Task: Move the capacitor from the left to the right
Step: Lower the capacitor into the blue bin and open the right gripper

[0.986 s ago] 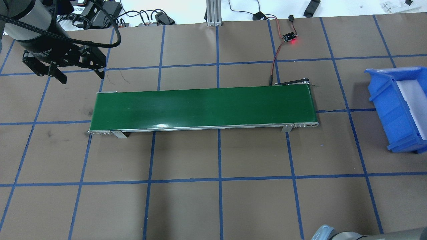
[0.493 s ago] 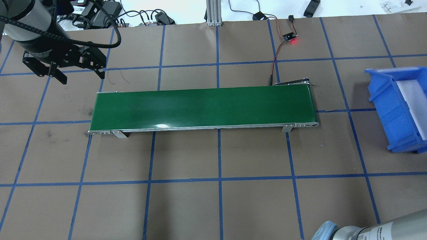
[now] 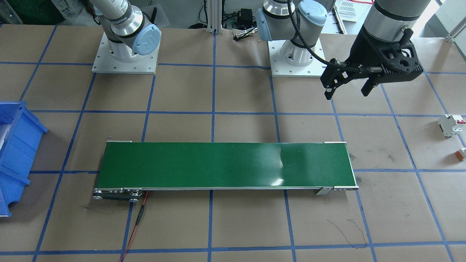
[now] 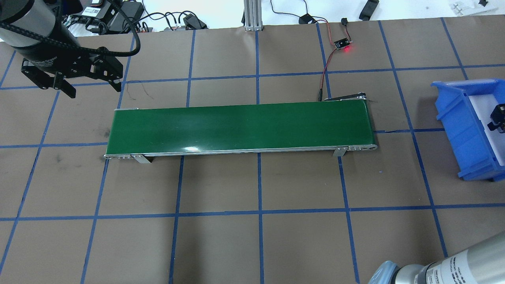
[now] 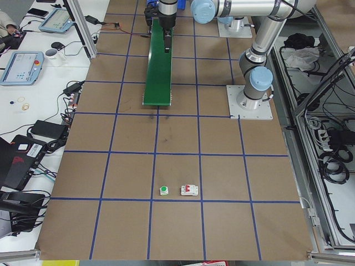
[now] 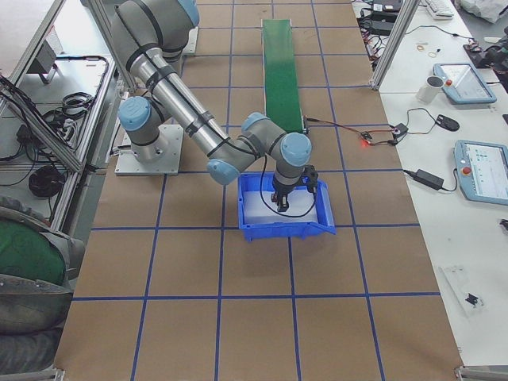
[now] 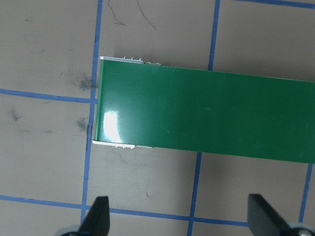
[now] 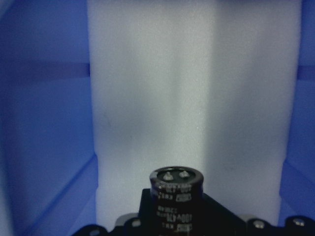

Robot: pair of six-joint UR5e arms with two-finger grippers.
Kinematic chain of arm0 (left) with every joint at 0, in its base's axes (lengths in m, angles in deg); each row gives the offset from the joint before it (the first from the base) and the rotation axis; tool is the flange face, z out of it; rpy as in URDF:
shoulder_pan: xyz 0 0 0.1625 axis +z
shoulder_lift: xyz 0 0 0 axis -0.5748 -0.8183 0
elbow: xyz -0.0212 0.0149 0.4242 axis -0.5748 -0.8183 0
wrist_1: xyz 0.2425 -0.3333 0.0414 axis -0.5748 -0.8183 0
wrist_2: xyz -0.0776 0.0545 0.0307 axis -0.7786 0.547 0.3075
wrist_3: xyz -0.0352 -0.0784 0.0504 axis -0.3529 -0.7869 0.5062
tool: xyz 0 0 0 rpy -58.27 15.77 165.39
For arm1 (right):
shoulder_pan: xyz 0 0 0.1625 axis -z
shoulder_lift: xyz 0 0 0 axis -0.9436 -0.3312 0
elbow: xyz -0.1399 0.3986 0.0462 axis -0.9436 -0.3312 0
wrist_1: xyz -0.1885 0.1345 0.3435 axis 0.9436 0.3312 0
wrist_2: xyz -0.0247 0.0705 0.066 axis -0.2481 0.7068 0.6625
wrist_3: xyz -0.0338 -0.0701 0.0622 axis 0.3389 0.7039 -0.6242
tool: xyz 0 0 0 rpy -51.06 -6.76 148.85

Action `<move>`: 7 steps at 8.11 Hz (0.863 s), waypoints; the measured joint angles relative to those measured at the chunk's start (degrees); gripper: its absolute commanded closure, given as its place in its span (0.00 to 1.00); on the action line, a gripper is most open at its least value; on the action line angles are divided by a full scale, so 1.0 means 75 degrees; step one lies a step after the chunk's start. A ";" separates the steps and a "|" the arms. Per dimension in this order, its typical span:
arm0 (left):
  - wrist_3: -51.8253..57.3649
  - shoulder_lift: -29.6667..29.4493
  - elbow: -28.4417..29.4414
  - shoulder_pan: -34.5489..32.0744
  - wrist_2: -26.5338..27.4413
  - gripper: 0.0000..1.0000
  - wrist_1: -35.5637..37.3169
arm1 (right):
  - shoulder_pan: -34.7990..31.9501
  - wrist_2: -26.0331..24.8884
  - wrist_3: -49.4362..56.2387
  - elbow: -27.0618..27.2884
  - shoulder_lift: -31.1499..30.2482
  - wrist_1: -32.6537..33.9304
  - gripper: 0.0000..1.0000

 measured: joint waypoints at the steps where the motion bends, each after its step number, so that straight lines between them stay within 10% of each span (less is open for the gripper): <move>1: 0.0000 0.0044 -0.0019 0.0000 -0.0021 0.00 0.0000 | 0.0000 0.0034 0.0001 0.0003 0.0143 0.0060 1.00; 4: 0.0000 0.0106 -0.0048 0.0000 -0.0032 0.00 0.0000 | 0.0001 0.0257 0.0000 0.0004 0.0376 0.0265 0.58; 7: 0.0000 0.0113 -0.0045 0.0000 -0.0011 0.00 0.0000 | 0.0001 0.0726 0.0161 -0.0013 0.0342 0.0634 0.40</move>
